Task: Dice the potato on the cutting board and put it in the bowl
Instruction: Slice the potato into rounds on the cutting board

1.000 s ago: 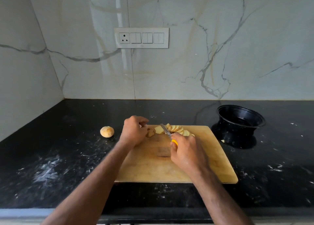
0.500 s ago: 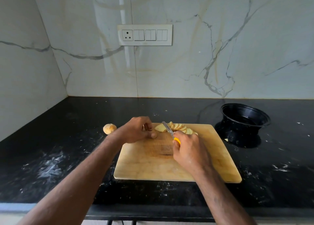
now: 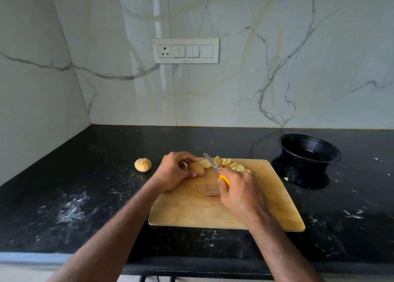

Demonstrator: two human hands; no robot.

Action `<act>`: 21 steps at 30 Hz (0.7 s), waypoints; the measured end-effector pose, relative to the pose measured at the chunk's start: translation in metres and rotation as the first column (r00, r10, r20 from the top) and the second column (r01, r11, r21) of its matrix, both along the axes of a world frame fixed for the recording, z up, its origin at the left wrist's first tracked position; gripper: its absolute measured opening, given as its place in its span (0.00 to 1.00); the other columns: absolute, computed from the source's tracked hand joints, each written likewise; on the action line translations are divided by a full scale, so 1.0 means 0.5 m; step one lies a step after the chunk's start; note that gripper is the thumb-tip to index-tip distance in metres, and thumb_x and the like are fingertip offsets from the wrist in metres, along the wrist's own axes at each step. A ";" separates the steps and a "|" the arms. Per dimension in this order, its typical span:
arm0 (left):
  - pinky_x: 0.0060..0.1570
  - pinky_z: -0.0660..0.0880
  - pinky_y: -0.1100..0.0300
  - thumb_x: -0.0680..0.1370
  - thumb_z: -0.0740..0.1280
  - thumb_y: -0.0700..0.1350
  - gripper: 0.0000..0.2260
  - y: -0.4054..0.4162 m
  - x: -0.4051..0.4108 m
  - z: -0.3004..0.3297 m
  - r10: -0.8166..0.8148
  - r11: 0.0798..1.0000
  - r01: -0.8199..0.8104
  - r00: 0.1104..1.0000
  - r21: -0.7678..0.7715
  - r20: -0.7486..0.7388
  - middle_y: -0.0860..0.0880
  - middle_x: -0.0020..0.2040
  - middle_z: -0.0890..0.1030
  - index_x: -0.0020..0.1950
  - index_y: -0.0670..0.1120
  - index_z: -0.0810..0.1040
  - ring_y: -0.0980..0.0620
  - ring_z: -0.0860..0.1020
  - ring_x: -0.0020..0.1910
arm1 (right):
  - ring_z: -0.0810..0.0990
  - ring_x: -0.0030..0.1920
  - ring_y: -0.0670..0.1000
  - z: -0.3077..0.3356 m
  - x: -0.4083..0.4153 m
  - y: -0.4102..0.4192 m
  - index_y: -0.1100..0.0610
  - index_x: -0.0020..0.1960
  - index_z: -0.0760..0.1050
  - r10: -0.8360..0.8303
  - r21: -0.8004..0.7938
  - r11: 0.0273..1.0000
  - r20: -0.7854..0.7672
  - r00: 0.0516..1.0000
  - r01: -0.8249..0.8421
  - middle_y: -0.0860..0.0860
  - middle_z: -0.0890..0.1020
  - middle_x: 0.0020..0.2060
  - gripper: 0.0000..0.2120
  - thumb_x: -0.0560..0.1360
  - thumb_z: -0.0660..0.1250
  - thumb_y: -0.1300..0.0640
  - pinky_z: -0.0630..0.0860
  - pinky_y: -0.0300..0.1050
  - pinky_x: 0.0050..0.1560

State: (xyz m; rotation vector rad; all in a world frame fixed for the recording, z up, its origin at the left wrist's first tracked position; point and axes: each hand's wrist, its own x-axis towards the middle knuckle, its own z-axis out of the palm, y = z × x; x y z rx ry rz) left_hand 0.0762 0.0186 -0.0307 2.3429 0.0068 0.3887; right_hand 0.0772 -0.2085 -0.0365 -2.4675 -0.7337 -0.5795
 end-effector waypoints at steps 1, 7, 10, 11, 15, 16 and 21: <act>0.45 0.75 0.67 0.72 0.79 0.41 0.15 -0.001 -0.005 -0.004 0.002 0.999 -0.002 1.000 -0.033 0.016 0.56 0.48 0.82 0.54 0.56 0.82 0.55 0.78 0.46 | 0.77 0.32 0.45 0.001 -0.003 0.000 0.50 0.63 0.80 0.020 0.018 1.000 0.006 1.000 -0.020 0.48 0.84 0.40 0.13 0.78 0.69 0.53 0.73 0.35 0.28; 0.40 0.75 0.72 0.70 0.81 0.45 0.12 0.000 -0.012 -0.008 0.101 0.991 -0.093 0.992 -0.095 0.081 0.55 0.43 0.83 0.46 0.50 0.81 0.58 0.81 0.43 | 0.81 0.37 0.47 0.012 -0.018 0.013 0.50 0.60 0.81 0.005 0.058 0.998 -0.015 1.000 -0.005 0.47 0.85 0.43 0.11 0.78 0.69 0.52 0.81 0.41 0.34; 0.41 0.73 0.76 0.70 0.81 0.47 0.11 -0.010 -0.012 -0.016 0.157 0.987 -0.151 0.976 -0.049 0.152 0.61 0.44 0.82 0.49 0.53 0.84 0.65 0.80 0.43 | 0.82 0.40 0.48 0.011 -0.033 0.040 0.50 0.57 0.82 -0.033 0.116 0.993 -0.030 0.999 0.036 0.47 0.85 0.43 0.09 0.77 0.69 0.53 0.82 0.44 0.37; 0.41 0.73 0.77 0.70 0.81 0.47 0.13 -0.011 -0.013 -0.018 0.152 0.988 -0.148 0.975 -0.038 0.165 0.62 0.45 0.82 0.53 0.54 0.85 0.66 0.80 0.44 | 0.82 0.42 0.48 0.007 -0.039 0.050 0.50 0.57 0.82 -0.041 0.126 0.991 -0.041 0.998 0.045 0.48 0.85 0.45 0.09 0.77 0.69 0.53 0.82 0.44 0.39; 0.48 0.76 0.75 0.70 0.80 0.43 0.17 -0.010 -0.020 -0.023 0.080 0.997 -0.079 0.977 -0.012 0.197 0.57 0.48 0.86 0.58 0.50 0.86 0.66 0.83 0.45 | 0.82 0.50 0.50 -0.010 -0.052 0.079 0.48 0.64 0.77 -0.091 0.094 0.991 -0.099 0.991 0.100 0.48 0.84 0.52 0.14 0.80 0.64 0.49 0.82 0.44 0.46; 0.49 0.77 0.73 0.70 0.80 0.43 0.17 -0.008 -0.023 -0.024 0.057 0.998 -0.055 0.976 -0.015 0.209 0.56 0.47 0.87 0.59 0.50 0.86 0.67 0.83 0.45 | 0.82 0.51 0.50 -0.012 -0.051 0.081 0.48 0.65 0.77 -0.099 0.083 0.991 -0.103 0.990 0.108 0.48 0.84 0.52 0.14 0.80 0.64 0.49 0.82 0.44 0.47; 0.48 0.73 0.76 0.71 0.80 0.42 0.19 -0.003 -0.028 -0.023 0.042 0.999 -0.044 0.974 0.005 0.223 0.56 0.45 0.87 0.62 0.50 0.84 0.66 0.82 0.45 | 0.81 0.47 0.50 -0.016 -0.049 0.081 0.47 0.65 0.76 -0.085 0.064 0.994 -0.086 0.993 0.091 0.49 0.83 0.48 0.14 0.81 0.64 0.48 0.80 0.41 0.40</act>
